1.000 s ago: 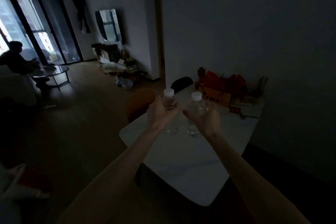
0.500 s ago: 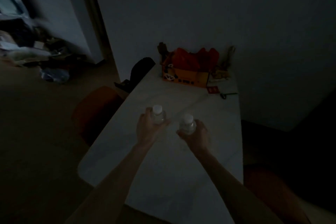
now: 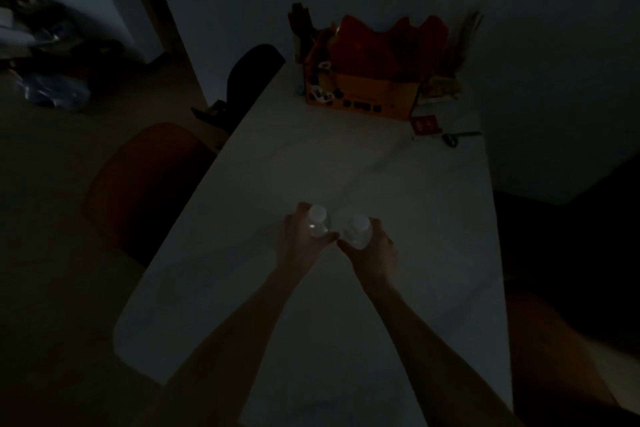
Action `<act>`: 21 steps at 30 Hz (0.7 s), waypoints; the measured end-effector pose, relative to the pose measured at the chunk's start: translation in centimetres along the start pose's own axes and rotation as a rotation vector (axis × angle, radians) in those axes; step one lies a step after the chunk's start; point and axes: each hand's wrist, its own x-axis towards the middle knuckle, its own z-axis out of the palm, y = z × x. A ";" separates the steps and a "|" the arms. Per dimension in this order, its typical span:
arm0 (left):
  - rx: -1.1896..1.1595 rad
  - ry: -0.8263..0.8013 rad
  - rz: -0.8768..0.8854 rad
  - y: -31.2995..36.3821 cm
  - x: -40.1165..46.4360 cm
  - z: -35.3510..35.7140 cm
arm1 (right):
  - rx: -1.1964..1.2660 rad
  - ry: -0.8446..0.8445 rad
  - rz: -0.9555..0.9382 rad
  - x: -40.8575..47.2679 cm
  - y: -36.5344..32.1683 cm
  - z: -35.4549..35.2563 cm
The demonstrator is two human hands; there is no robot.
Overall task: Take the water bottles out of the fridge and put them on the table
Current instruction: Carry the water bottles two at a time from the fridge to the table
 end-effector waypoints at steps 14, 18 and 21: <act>-0.092 -0.019 -0.028 -3.7 1.8 2.2 | -0.091 -0.019 0.002 2.5 1.6 3.6; -0.098 -0.011 -0.021 -3.7 1.9 2.5 | -0.076 -0.006 -0.020 2.5 1.9 3.7; -0.091 -0.019 -0.040 -3.7 1.9 2.6 | -0.048 0.012 -0.029 2.4 2.1 4.0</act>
